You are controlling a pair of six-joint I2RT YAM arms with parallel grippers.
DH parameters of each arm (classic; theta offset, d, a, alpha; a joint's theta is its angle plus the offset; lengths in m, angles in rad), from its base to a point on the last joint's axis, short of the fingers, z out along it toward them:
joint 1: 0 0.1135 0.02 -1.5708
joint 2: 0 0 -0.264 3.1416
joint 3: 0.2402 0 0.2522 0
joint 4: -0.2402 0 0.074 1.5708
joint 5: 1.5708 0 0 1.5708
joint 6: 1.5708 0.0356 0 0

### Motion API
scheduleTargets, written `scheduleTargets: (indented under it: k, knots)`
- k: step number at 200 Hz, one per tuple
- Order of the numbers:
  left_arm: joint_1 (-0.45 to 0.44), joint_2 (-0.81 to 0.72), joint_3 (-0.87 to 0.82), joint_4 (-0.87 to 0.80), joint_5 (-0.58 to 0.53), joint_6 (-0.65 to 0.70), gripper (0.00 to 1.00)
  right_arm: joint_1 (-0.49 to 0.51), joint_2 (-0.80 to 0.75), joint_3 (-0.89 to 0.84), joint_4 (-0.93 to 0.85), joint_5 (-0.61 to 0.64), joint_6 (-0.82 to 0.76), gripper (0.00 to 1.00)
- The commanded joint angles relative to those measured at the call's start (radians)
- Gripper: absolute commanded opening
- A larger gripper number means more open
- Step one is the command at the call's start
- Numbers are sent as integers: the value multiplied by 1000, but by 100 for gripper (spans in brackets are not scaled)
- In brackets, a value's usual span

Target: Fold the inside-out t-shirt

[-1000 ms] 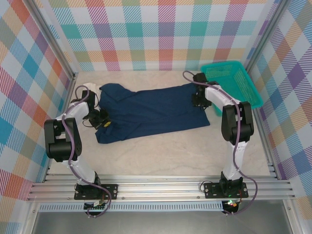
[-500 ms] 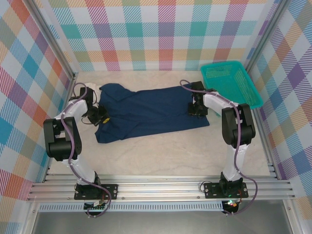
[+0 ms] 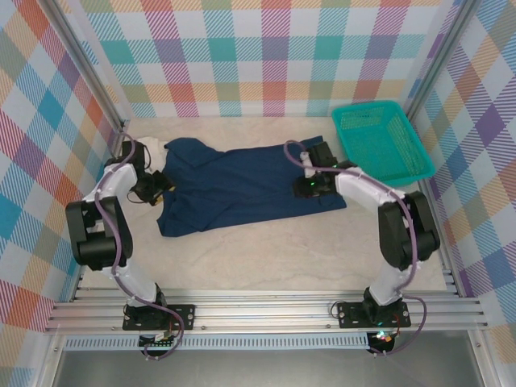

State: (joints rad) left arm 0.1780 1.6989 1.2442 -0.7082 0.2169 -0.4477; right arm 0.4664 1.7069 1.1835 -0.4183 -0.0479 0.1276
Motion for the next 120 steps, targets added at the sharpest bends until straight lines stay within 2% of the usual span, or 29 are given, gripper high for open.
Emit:
scheduleTargets:
  k: [1, 25, 54, 77, 120]
  knots:
    - [31, -145, -26, -39, -78, 18, 55, 180, -24, -5, 212, -192, -155, 55]
    - [60, -226, -38, -37, -73, 15, 60, 335, 69, 61, 300, -236, -268, 60]
    - [78, -264, -34, -22, -48, 14, 64, 454, 219, 188, 324, -268, -357, 63]
    - [82, -260, -29, -16, -26, 16, 64, 500, 337, 289, 322, -269, -390, 63]
    - [88, -238, -34, -2, 10, 22, 64, 522, 506, 462, 251, -245, -438, 62]
